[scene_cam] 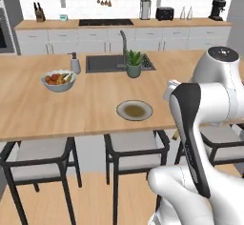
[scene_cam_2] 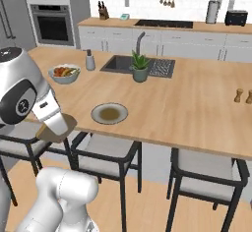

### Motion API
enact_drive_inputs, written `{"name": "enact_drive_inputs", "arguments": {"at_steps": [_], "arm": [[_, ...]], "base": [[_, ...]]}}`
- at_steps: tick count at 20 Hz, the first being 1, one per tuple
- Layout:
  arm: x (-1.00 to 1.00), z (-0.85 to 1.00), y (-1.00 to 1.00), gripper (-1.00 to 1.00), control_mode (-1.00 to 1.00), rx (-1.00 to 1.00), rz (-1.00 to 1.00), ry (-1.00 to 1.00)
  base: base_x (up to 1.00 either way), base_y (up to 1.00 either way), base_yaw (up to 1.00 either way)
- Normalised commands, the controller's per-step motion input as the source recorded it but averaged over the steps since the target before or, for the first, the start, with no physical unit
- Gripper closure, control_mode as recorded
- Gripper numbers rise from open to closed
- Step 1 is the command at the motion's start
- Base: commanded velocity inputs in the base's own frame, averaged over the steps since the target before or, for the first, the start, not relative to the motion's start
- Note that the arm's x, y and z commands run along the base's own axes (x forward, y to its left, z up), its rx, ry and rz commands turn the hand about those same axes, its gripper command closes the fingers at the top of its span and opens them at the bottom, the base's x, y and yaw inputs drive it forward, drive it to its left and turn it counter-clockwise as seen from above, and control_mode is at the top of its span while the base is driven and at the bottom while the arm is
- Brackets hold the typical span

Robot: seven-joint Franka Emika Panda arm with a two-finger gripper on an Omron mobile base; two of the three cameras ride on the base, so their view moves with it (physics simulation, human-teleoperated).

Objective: Start the toaster. Once the lever pops up, take the bread to the plate on the dining counter.

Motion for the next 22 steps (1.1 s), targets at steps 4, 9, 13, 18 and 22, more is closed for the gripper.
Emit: {"name": "enact_drive_inputs", "arguments": {"at_steps": [4, 9, 13, 18, 22], "arm": [[0.00, 0.00, 0.00, 1.00, 1.00, 0.00, 0.00, 0.00], [0.00, 0.00, 0.00, 1.00, 1.00, 0.00, 0.00, 0.00], [0.14, -0.01, 0.00, 1.00, -1.00, 0.04, -0.03, -0.01], [0.54, -0.18, -0.02, 1.00, -1.00, 0.17, 0.17, -0.12], [0.98, -0.35, 0.00, 1.00, -1.00, 0.19, 0.35, -0.05]], "base": [[0.77, 0.36, -0.36], [0.82, 0.10, -0.29], [0.25, 0.03, -0.09], [0.00, 0.00, 0.00], [0.00, 0.00, 0.00]]}}
